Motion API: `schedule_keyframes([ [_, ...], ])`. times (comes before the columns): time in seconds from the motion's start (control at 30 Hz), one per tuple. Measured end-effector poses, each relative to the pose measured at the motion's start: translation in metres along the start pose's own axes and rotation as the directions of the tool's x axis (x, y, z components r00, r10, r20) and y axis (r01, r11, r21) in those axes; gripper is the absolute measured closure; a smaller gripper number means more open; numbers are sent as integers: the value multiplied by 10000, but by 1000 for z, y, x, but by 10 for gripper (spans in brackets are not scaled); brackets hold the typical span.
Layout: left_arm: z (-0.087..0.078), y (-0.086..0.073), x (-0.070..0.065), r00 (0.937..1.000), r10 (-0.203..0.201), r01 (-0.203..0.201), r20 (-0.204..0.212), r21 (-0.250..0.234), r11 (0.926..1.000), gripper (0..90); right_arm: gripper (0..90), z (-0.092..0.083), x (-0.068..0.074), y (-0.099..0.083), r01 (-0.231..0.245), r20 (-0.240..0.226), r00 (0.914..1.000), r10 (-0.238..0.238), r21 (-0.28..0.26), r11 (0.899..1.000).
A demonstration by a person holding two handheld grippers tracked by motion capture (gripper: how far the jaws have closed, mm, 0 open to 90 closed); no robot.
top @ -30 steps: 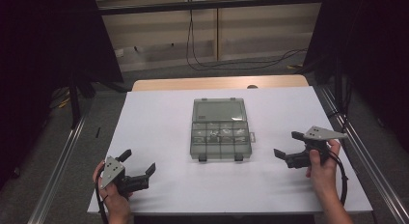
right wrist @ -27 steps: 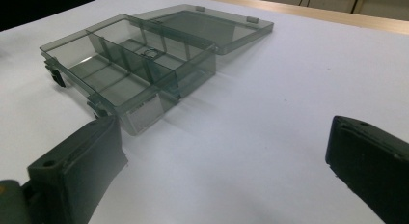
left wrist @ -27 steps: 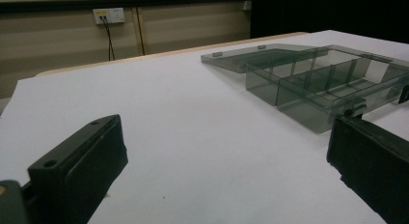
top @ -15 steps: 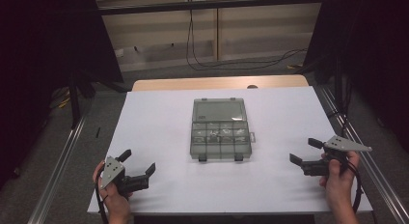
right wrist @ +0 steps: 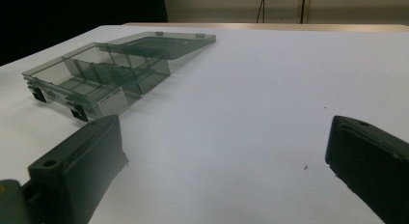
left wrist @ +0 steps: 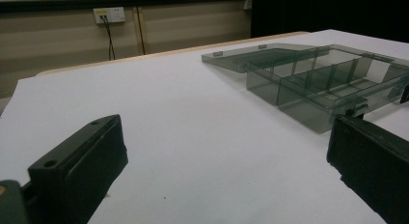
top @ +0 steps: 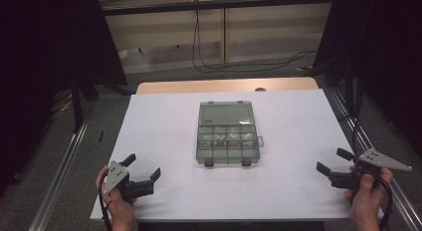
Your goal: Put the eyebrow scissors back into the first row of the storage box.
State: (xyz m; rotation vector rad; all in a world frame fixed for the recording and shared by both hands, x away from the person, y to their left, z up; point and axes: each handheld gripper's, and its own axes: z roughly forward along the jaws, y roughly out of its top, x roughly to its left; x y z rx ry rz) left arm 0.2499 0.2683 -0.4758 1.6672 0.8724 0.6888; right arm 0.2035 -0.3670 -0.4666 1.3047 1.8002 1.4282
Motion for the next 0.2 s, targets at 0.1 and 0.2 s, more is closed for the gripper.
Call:
schedule_keyframes([
  [0.1, 0, 0, 0, 10000, 31, -31, 2, 14, 10000, 0, 2, 0, -2, -2, -76, 64, 10000, 76, 2, 10000],
  [0.2, 0, 0, 0, 10000, -19, 19, 37, -32, 10000, 0, 2, 2, -2, -2, -42, 65, 10000, 42, 55, 10000],
])
